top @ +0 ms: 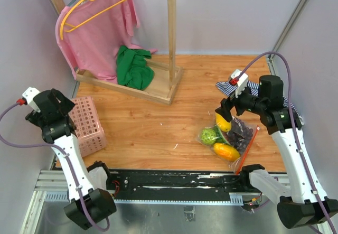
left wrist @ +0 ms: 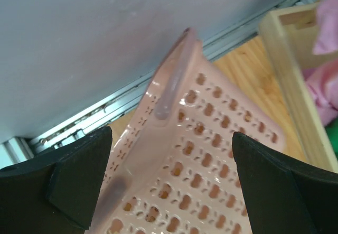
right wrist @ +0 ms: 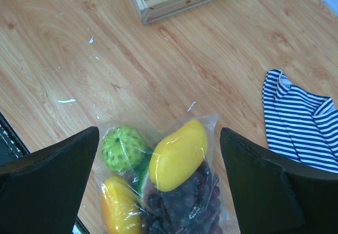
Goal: Open the zip-top bag and remove the fake food
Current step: Adjust the bin at the center of the board.
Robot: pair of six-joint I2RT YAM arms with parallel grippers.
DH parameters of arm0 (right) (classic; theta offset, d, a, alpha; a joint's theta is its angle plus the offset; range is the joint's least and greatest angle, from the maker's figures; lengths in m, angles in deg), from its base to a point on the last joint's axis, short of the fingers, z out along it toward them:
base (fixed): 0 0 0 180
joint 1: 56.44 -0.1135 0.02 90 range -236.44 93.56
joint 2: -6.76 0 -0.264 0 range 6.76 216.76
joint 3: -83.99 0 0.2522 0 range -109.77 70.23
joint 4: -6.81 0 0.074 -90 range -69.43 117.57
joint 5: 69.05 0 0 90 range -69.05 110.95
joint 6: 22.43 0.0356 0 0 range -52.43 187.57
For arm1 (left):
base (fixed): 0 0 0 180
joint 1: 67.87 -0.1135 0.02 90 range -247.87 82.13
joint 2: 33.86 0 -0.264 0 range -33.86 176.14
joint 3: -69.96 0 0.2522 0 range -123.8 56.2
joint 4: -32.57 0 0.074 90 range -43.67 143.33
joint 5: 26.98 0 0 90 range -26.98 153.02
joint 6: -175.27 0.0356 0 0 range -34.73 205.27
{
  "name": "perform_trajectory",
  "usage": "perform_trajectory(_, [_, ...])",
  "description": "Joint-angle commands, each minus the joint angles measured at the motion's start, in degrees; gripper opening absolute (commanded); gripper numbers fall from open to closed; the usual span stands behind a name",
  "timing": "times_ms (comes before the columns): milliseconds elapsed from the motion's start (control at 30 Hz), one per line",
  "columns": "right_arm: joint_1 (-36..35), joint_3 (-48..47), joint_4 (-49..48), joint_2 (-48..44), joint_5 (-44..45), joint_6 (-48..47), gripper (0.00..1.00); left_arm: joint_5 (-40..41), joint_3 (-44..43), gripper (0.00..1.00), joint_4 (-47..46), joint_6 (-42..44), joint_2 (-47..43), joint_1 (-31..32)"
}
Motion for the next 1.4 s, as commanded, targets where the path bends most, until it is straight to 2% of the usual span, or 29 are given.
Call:
perform_trajectory(0, [1.19, 1.31, -0.54, 0.42, 0.35, -0.74, 0.98, -2.6, 2.39, 0.99, -4.26, -2.85, 0.64, -6.26])
perform_trajectory(100, [1.22, 1.58, 0.38, 0.22, 1.38, -1.27, 0.98, -6.21, 4.08, 0.99, -5.94, -4.93, 2.07, -10.34])
perform_trajectory(200, [1.22, 2.11, 0.43, 0.12, 1.78, -1.56, 0.98, -16.02, 6.07, 0.99, -7.49, -7.81, 4.52, -14.44])
perform_trajectory(333, [2.07, 1.98, 0.31, 0.2, 1.89, -1.5, 0.98, -24.58, 8.25, 0.99, -7.9, -10.34, 4.44, -15.02])
perform_trajectory(400, [2.5, 2.03, 0.26, -0.29, 2.21, -1.58, 0.98, -28.78, 9.0, 0.95, -7.89, -11.54, 2.81, -15.06])
perform_trajectory(433, [2.66, 2.11, 0.09, -0.66, 2.28, -1.59, 0.98, -31.52, 9.21, 0.9, -7.88, -12.21, 1.92, -15.02])
perform_trajectory(533, [2.91, 2.7, -0.32, -1.64, 2.19, -1.52, 0.98, -37.89, 9.44, 0.65, -7.85, -14.01, -0.73, -14.99])
perform_trajectory(667, [2.9, 2.97, -0.35, -2.92, 2.01, -1.67, 0.98, -42.36, 9.62, 0.42, -6.84, -14.33, -1.38, -15.04])
perform_trajectory(767, [2.88, 2.65, -0.35, -3.25, 1.84, -1.68, 0.98, -45.21, 10.83, 0.11, -7.73, -14.72, -0.75, -15.06])
perform_trajectory(833, [2.88, 2.51, -0.28, -3.27, 1.75, -1.8, 0.98, -47.07, 10.7, 0.02, -8.07, -14.45, -0.38, -14.91])
perform_trajectory(900, [2.93, 2.39, -0.16, -3.4, 1.68, -2.08, 0.98, -47.24, 9.16, 0.0, -7.79, -13.58, -0.1, -13.97])
perform_trajectory(1000, [2.88, 2.38, -0.13, -3.53, 1.42, -2.12, 0.98, -42.91, 2.96, 0.0, -5.08, -9.8, 0.94, -7.99])
perform_trajectory(1133, [2.96, 2.52, -0.07, -3.94, 1.28, -2.25, 0.98, -32.41, -5.65, 0.0, -0.09, -5.43, 5.88, 7.51])
perform_trajectory(1300, [2.98, 3.5, 0.26, -4.87, 2.74, -3.01, 0.98, -27.2, -6.71, 0.0, 0.86, -5.19, 11.11, 18.38])
perform_trajectory(1367, [2.97, 4.15, 0.18, -5.02, 3.14, -3.32, 0.98, -20.96, -7.34, 0.0, 1.58, -4.83, 13.77, 24.01])
